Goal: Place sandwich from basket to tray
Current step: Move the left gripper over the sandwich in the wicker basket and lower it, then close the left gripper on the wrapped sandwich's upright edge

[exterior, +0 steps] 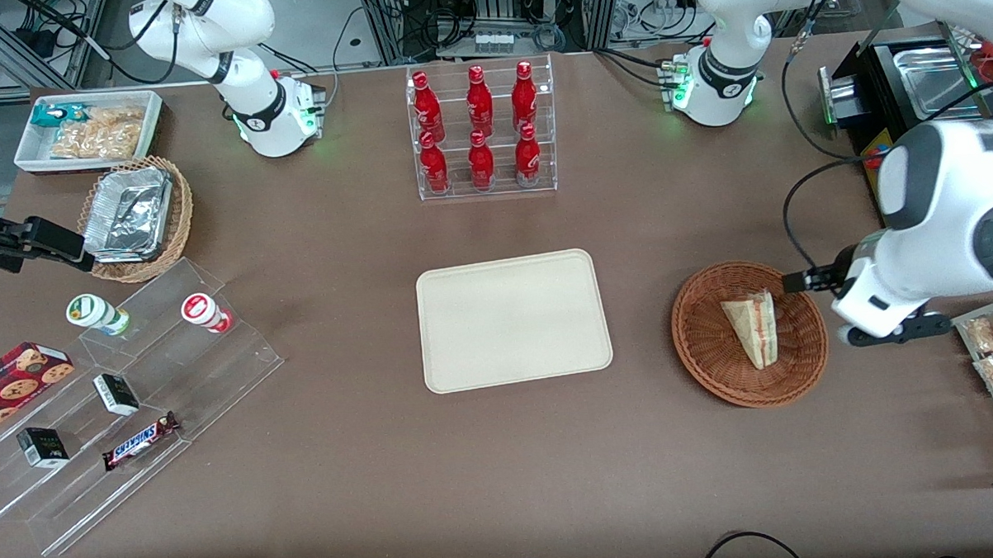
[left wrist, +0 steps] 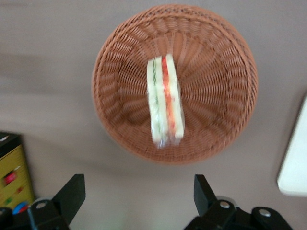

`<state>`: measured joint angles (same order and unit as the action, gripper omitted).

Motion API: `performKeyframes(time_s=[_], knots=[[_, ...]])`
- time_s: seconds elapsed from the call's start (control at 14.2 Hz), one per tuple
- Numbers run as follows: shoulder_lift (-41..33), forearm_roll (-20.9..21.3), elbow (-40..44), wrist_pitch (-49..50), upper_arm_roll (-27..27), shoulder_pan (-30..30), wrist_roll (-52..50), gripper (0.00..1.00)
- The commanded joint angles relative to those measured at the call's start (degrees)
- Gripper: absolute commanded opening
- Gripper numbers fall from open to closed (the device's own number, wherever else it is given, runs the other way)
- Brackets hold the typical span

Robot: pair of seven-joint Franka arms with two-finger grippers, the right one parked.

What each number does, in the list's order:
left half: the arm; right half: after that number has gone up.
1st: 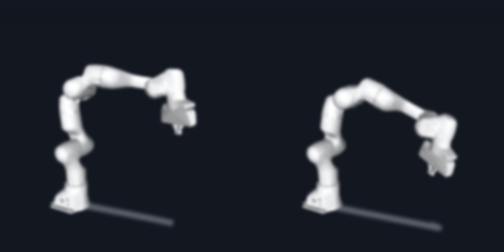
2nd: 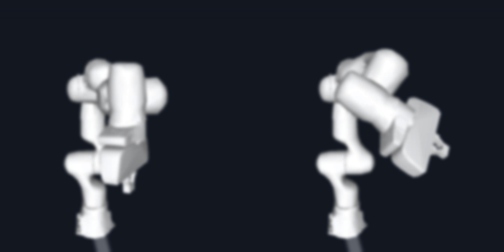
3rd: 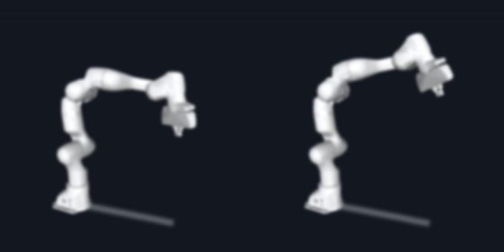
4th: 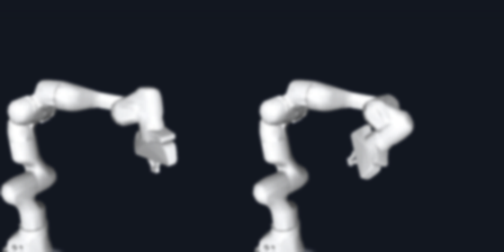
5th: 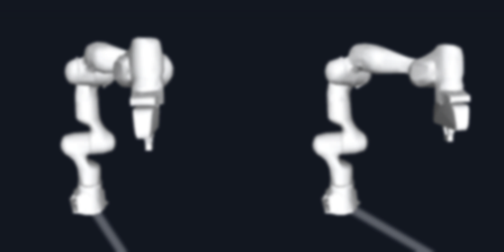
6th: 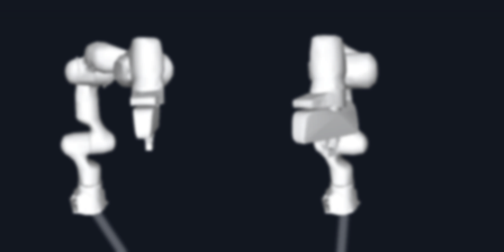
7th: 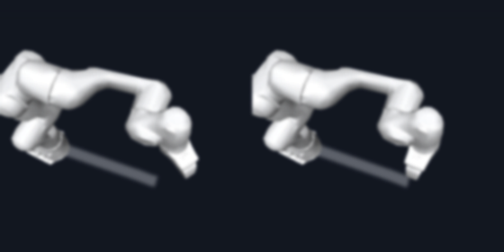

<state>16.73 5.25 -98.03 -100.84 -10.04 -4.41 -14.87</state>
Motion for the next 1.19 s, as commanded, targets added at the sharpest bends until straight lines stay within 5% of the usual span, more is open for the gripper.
performKeyframes(time_s=[0.0, 0.35, 0.91, 1.12], knots=[[-2.32, 0.47, -8.66, -8.91, -0.51, -0.69, -4.71, 1.00], [-0.83, 0.38, -16.84, -22.01, -0.51, -0.43, -13.85, 1.00], [5.15, 0.47, -17.20, -29.94, -0.60, 0.63, -20.46, 0.99], [5.50, 0.47, -17.81, -31.34, -0.60, 0.63, -20.55, 0.62]])
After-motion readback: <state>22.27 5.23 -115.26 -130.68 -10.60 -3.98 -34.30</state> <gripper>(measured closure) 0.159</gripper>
